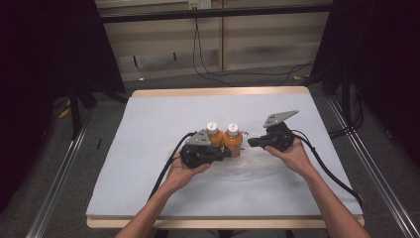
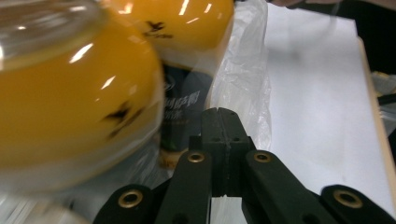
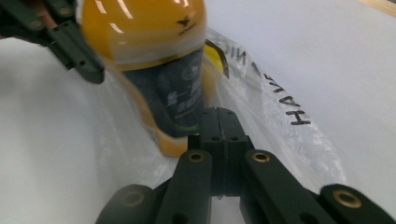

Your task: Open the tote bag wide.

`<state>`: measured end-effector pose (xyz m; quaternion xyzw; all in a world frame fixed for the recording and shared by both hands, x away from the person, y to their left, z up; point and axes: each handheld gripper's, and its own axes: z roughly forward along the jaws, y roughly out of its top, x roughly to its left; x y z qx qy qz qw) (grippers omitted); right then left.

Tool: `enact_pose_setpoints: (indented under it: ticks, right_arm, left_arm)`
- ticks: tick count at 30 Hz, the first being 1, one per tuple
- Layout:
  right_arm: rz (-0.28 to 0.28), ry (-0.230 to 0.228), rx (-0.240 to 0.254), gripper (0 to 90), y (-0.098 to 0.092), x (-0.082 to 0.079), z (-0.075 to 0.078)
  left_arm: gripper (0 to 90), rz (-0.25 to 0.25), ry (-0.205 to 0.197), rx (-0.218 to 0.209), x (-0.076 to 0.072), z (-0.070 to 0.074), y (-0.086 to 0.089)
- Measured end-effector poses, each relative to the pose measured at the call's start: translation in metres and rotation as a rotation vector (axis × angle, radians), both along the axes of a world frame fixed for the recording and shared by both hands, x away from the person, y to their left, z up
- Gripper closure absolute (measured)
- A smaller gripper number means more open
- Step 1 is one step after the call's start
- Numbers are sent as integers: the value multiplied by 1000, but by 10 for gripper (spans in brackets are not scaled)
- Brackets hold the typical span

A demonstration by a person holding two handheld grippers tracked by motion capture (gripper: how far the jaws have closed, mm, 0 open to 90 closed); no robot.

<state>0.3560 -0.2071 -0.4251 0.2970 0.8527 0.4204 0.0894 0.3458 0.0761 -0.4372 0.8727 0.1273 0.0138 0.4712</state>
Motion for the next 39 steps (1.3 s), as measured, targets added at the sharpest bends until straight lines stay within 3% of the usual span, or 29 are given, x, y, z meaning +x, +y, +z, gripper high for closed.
enact_pose_setpoints:
  ticks: [6, 15, 18, 22, 23, 28, 33, 34, 39]
  right_arm:
    - [-2, 14, 25, 900, 6, 14, -2]
    - [22, 42, 4, 900, 23, 26, -17]
    - [32, 51, -6, 900, 28, 30, -21]
    - [38, 62, -44, 900, 33, 32, -26]
    - [34, 69, -34, 900, 33, 33, -28]
    - [29, 95, -37, 900, 36, 38, -35]
    - [18, 120, -50, 900, 40, 43, -45]
    - [16, 128, -51, 900, 41, 43, -47]
    - [15, 138, -68, 900, 44, 46, -52]
  left_arm:
    - [900, 12, -9, 20, 2, -5, -7]
    - [900, 24, -31, 85, 0, -19, -10]
    - [900, 15, -13, 100, -2, -24, -9]
    - [900, 3, -5, 147, -5, -33, -8]
    - [900, -2, -10, 174, -5, -34, -7]
    - [900, -10, -2, 181, -8, -37, -4]
    - [900, -18, 11, 215, -10, -42, 1]
    - [900, -15, 14, 185, -10, -44, 1]
    - [900, -34, 13, 201, -12, -43, 1]
